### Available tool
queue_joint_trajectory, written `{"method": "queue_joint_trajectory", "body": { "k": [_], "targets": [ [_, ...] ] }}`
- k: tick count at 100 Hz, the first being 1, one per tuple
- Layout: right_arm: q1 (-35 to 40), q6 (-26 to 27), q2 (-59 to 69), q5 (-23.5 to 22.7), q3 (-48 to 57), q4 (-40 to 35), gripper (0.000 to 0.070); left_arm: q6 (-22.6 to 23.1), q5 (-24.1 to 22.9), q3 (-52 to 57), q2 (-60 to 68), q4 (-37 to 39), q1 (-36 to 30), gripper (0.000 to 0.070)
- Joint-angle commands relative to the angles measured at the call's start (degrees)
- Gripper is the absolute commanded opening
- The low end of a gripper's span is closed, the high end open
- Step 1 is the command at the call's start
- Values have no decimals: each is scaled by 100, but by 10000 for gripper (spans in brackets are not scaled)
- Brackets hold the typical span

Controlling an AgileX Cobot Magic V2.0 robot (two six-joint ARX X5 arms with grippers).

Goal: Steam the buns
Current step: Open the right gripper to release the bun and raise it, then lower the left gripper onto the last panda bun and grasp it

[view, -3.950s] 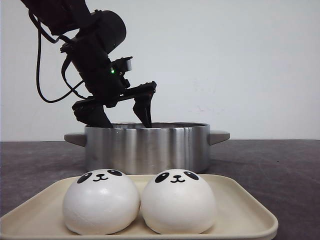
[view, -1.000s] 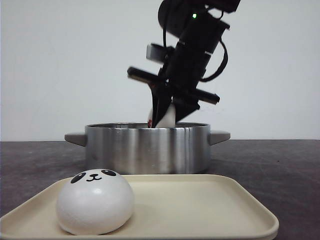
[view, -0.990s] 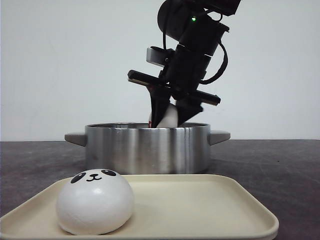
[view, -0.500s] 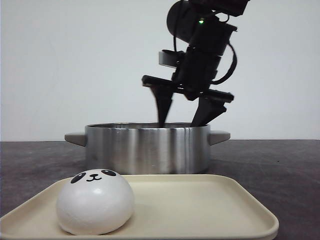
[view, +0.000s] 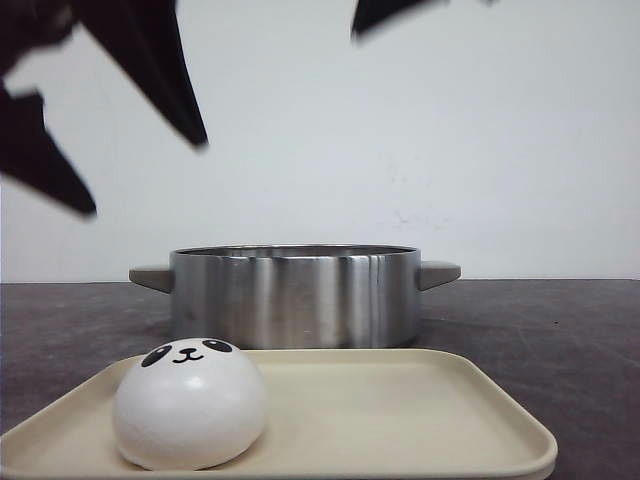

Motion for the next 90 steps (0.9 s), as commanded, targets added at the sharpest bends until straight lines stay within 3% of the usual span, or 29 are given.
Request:
{"method": "queue_joint_trajectory", "body": {
  "k": [1, 28, 65, 69, 73, 80, 83, 90],
  "targets": [
    [111, -55, -199, 42, 122, 83, 6, -142, 39, 66, 273, 109, -214, 595],
    [302, -35, -997, 195, 122, 116, 6, -144, -46, 68, 1438, 463, -702, 595],
    [328, -35, -1207, 245, 122, -264, 6, -140, -258, 68, 2247, 573, -739, 573],
    [326, -33, -1207, 262, 122, -299, 6, -133, -284, 68, 2256, 564, -739, 514],
    [328, -35, -1207, 267, 122, -328, 6, -120, -326, 68, 2277, 560, -739, 374],
    [328, -33, -1207, 264, 122, -361, 6, 111, -334, 66, 2282, 520, -739, 0],
    [328, -33, -1207, 264, 122, -365, 6, 208, -361, 68, 2282, 511, -739, 23],
    [328, -33, -1207, 262, 122, -367, 6, 310, -382, 70, 2282, 472, -739, 0]
  ]
}}
